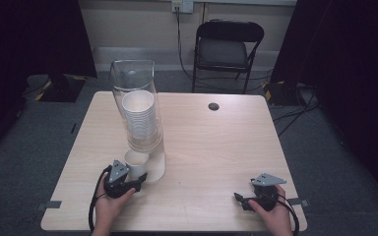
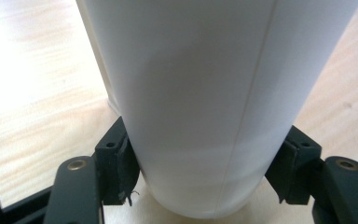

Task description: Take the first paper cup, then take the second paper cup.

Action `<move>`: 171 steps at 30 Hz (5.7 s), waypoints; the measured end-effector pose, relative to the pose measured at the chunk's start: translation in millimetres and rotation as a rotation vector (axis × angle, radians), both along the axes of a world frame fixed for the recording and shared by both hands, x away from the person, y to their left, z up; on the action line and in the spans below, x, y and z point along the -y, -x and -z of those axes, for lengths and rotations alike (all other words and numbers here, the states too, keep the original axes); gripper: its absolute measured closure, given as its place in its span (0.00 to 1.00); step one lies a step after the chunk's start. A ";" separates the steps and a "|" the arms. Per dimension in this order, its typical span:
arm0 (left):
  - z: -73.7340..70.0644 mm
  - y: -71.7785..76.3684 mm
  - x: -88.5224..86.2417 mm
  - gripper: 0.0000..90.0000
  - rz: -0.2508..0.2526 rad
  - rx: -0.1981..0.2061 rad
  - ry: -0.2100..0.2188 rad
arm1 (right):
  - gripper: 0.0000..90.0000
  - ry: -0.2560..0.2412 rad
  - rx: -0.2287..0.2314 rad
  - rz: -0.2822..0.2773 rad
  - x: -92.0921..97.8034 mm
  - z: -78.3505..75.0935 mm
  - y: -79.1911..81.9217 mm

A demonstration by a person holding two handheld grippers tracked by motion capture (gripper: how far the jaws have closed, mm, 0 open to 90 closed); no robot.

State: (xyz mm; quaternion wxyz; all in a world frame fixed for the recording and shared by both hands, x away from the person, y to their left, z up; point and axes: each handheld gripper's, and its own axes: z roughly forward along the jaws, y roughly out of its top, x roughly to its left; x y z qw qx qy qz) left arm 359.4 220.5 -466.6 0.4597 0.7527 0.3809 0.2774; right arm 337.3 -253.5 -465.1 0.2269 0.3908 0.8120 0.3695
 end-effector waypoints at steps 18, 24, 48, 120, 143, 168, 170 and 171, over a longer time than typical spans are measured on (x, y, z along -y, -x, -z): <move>2.2 -5.9 -31.1 0.38 -0.143 -0.110 -0.012 | 0.14 0.000 0.001 0.000 0.0 0.0 -0.1; 3.2 -11.9 -30.3 0.38 -0.154 -0.159 -0.020 | 0.14 0.000 0.000 0.000 0.0 0.0 0.0; 2.4 -30.7 -47.2 0.28 -0.288 -0.188 -0.029 | 0.14 0.000 0.000 0.000 0.0 0.0 0.0; -9.6 -1.4 -2.2 0.23 -0.034 -0.130 0.062 | 0.14 0.000 0.003 -0.004 0.2 0.1 -0.5; -55.2 -3.1 10.7 0.20 -0.039 -0.018 0.125 | 0.14 0.000 0.002 -0.004 0.2 0.0 -0.8; -71.2 -17.3 33.9 0.27 -0.049 0.170 0.159 | 0.14 0.001 0.003 -0.004 0.1 0.0 -0.9; -71.4 -18.4 33.3 0.32 -0.059 0.175 0.167 | 0.14 0.001 0.002 -0.004 0.1 0.0 -0.8; -71.7 -18.6 32.9 0.33 -0.062 0.177 0.163 | 0.14 0.001 0.003 -0.004 0.1 0.0 -0.9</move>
